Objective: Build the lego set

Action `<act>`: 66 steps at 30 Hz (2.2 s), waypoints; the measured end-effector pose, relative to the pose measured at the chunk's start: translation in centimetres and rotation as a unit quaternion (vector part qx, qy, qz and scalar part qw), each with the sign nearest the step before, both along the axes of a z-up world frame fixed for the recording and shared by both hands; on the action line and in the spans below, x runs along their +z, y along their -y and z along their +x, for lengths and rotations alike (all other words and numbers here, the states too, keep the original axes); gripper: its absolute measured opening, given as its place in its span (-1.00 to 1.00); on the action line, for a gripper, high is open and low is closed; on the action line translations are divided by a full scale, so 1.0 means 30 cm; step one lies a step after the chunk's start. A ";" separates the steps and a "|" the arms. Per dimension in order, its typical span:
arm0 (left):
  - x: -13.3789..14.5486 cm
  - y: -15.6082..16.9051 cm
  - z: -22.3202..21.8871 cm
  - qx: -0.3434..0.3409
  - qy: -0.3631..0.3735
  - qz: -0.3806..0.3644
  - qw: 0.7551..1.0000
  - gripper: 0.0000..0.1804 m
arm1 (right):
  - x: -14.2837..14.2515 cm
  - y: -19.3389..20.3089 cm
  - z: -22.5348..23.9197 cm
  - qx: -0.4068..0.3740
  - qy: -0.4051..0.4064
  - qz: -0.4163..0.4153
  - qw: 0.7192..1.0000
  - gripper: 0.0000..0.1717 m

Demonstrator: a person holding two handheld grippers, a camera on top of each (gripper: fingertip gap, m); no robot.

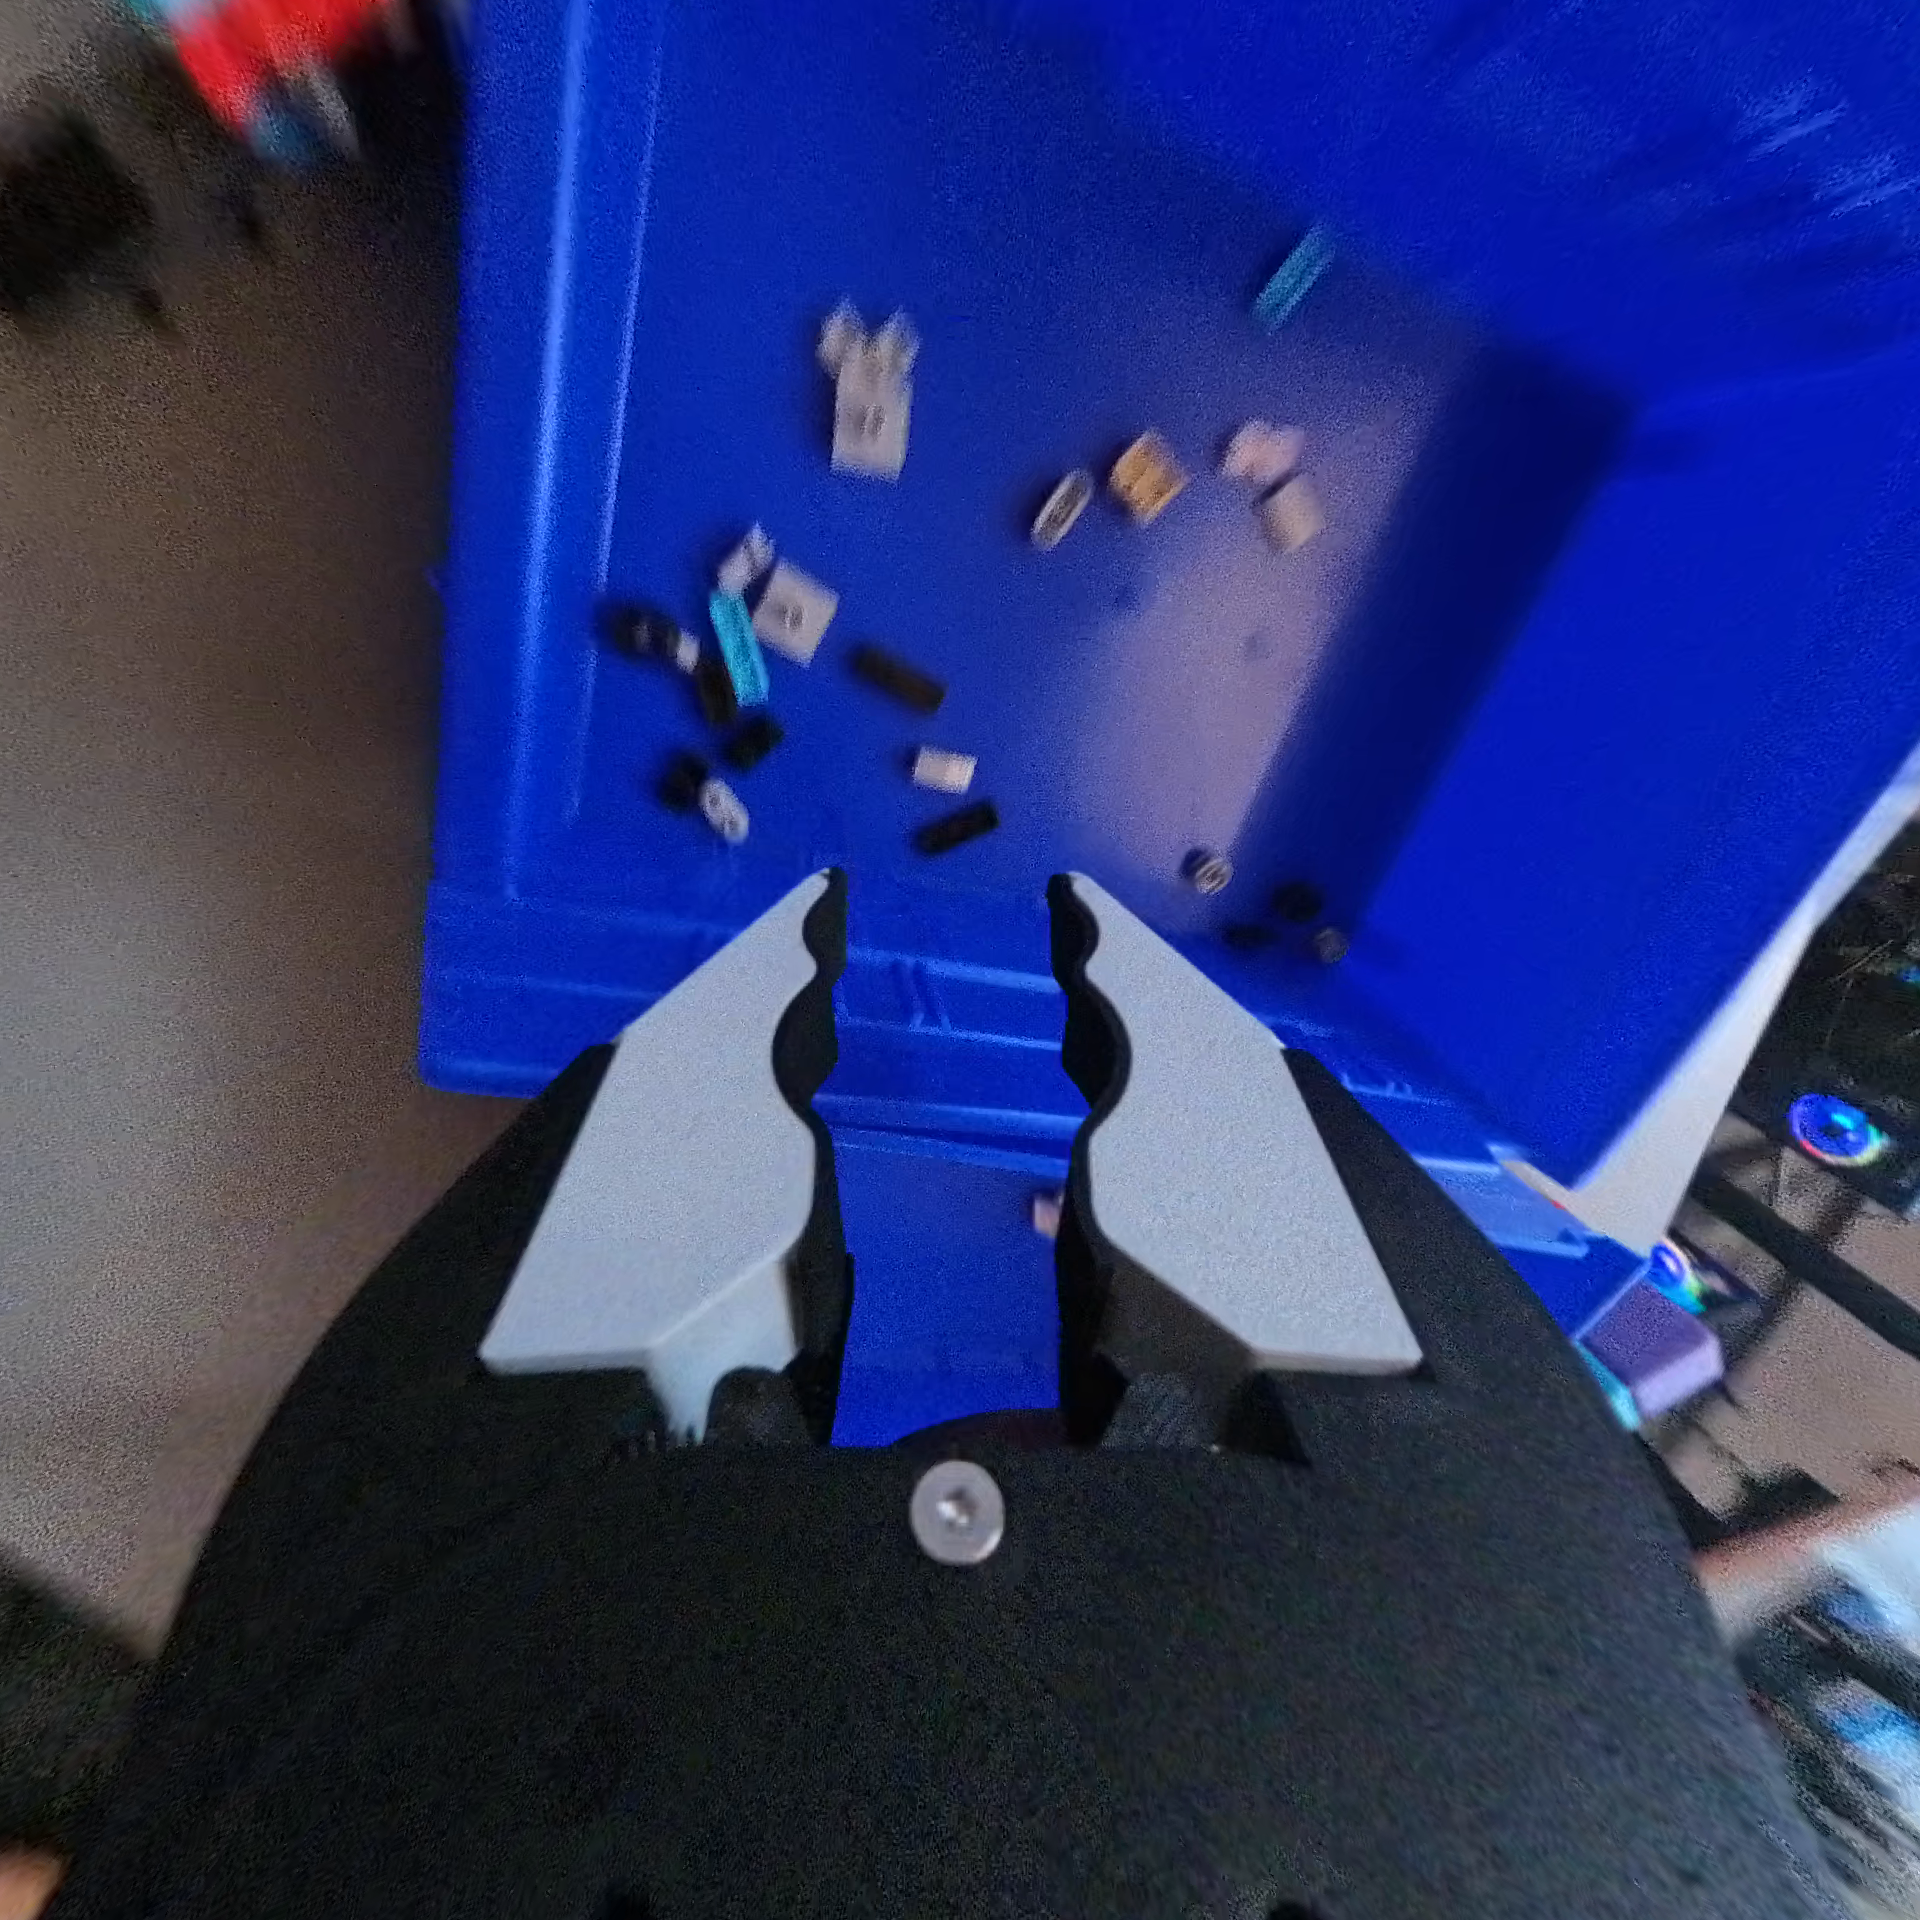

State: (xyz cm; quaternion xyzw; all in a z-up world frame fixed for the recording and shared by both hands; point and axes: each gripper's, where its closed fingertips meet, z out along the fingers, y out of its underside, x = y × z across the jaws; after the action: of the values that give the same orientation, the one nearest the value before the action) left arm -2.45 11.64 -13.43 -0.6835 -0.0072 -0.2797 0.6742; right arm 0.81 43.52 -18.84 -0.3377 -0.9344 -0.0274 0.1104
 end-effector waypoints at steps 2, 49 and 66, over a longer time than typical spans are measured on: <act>0.014 0.011 -0.008 0.007 -0.006 0.005 1.000 -0.87 | -0.069 -0.024 0.019 0.022 0.094 0.054 0.994 -0.48; -0.010 0.103 -0.146 0.084 0.105 -0.022 0.991 -0.88 | 0.152 0.635 0.000 0.042 -0.091 -0.270 0.957 -0.89; -0.112 0.173 -0.150 0.141 0.181 -0.033 0.973 -0.88 | -0.013 1.159 -0.057 0.037 -0.270 -0.519 0.810 -0.89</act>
State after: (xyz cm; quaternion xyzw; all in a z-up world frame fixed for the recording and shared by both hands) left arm -6.94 6.44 -16.80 -0.6354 -0.2345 -0.3007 0.6714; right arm -0.88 8.76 -19.23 -0.3034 -0.7540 0.5580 0.1673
